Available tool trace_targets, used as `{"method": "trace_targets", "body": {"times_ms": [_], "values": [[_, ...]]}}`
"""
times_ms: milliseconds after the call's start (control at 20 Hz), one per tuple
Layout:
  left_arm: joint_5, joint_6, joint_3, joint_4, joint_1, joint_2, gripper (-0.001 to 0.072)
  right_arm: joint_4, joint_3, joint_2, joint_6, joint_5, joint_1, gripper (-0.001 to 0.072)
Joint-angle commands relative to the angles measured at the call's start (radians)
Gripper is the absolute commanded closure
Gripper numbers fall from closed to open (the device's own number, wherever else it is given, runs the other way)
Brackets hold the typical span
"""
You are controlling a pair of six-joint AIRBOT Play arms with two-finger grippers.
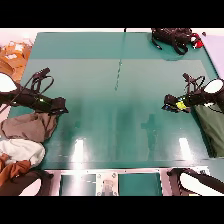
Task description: Fold the shirts.
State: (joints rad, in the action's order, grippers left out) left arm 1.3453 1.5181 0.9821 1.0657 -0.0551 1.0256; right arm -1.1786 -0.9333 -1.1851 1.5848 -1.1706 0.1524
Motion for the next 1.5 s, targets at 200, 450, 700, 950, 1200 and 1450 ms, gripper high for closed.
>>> {"method": "trace_targets", "body": {"times_ms": [200,450,700,950,1200,1450], "values": [[-0.014,0.0,0.0,0.077,0.0,-0.001,0.0683,0.0,0.0,0.0,0.0,0.0,-0.001,0.0687],[-0.031,0.089,-0.01,0.584,0.0,0.006,0.0018,0.0,0.0,0.0,0.0,0.0,-0.001,0.0687],[-0.179,0.1,-0.252,0.684,0.111,0.006,0.0019,0.0,0.0,0.0,0.0,0.0,-0.001,0.0687],[-0.365,0.1,-0.438,0.683,0.192,0.008,0.0125,0.0,0.001,0.0,0.0,0.0,-0.001,0.0687],[-0.3,0.053,-0.342,0.641,0.2,0.007,0.0687,0.0,0.0,0.0,0.0,0.0,-0.001,0.0687],[-0.18,-0.113,0.033,0.357,0.089,0.004,0.0688,0.001,0.001,-0.001,0.0,0.002,-0.002,0.0687]]}}
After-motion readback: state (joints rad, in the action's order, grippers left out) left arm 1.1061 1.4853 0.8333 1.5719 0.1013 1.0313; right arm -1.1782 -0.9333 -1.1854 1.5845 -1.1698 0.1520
